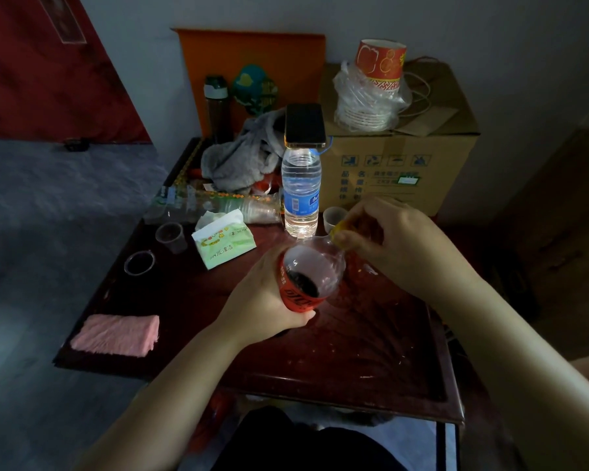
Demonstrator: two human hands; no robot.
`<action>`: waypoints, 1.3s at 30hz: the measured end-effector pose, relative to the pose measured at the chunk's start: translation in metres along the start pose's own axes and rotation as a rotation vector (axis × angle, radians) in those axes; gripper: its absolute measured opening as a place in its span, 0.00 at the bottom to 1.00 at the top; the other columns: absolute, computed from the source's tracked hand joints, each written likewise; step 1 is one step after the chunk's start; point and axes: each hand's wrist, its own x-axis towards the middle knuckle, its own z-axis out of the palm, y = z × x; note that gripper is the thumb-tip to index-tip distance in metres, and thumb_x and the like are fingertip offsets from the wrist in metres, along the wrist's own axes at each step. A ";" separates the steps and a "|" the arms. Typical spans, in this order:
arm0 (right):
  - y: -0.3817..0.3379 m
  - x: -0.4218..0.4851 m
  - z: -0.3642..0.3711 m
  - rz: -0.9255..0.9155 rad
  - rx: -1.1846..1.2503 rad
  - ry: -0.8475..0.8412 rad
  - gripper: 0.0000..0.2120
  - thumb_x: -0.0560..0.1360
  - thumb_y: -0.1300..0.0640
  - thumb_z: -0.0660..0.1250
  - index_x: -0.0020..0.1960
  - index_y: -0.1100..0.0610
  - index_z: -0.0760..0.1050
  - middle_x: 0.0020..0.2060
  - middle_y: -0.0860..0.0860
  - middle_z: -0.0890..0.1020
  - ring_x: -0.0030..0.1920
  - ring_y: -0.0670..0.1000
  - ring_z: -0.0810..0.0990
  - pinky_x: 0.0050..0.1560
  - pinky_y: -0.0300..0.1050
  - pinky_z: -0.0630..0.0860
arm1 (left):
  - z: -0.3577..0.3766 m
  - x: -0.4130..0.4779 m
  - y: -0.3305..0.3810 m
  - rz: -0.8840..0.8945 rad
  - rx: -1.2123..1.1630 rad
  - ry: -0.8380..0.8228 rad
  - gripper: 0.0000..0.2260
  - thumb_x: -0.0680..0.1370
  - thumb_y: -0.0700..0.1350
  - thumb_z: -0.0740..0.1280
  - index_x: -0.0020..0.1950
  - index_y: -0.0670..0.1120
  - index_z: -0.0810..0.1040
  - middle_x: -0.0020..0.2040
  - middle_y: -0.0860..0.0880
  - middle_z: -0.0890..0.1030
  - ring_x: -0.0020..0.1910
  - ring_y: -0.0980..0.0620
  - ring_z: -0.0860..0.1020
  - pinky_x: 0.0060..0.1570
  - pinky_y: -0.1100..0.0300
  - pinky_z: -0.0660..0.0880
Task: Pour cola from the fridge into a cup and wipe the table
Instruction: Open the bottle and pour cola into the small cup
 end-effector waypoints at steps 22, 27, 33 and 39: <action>0.001 -0.007 -0.006 -0.049 0.126 -0.071 0.13 0.73 0.50 0.70 0.56 0.52 0.78 0.50 0.46 0.78 0.47 0.40 0.75 0.48 0.32 0.71 | 0.004 -0.005 0.003 -0.018 0.014 0.004 0.39 0.59 0.49 0.81 0.66 0.56 0.68 0.59 0.62 0.74 0.59 0.63 0.73 0.59 0.61 0.73; 0.007 -0.007 -0.008 -0.018 0.162 -0.137 0.24 0.71 0.46 0.70 0.66 0.48 0.72 0.52 0.42 0.74 0.48 0.37 0.74 0.49 0.33 0.73 | 0.006 -0.005 0.003 -0.022 0.030 0.007 0.38 0.59 0.49 0.81 0.65 0.54 0.68 0.58 0.61 0.74 0.59 0.63 0.73 0.58 0.62 0.72; -0.004 -0.009 -0.008 0.057 -0.062 -0.017 0.18 0.72 0.37 0.64 0.49 0.51 0.75 0.38 0.43 0.76 0.39 0.44 0.77 0.39 0.42 0.74 | 0.008 -0.005 0.005 -0.018 0.021 -0.001 0.39 0.59 0.49 0.81 0.66 0.54 0.68 0.59 0.60 0.74 0.59 0.63 0.74 0.59 0.60 0.73; 0.001 -0.007 -0.012 -0.072 0.024 -0.090 0.11 0.73 0.49 0.68 0.55 0.49 0.77 0.44 0.39 0.74 0.44 0.35 0.74 0.45 0.30 0.71 | 0.008 -0.004 0.005 -0.007 0.026 -0.007 0.39 0.60 0.49 0.81 0.67 0.54 0.67 0.59 0.60 0.74 0.60 0.62 0.73 0.59 0.59 0.73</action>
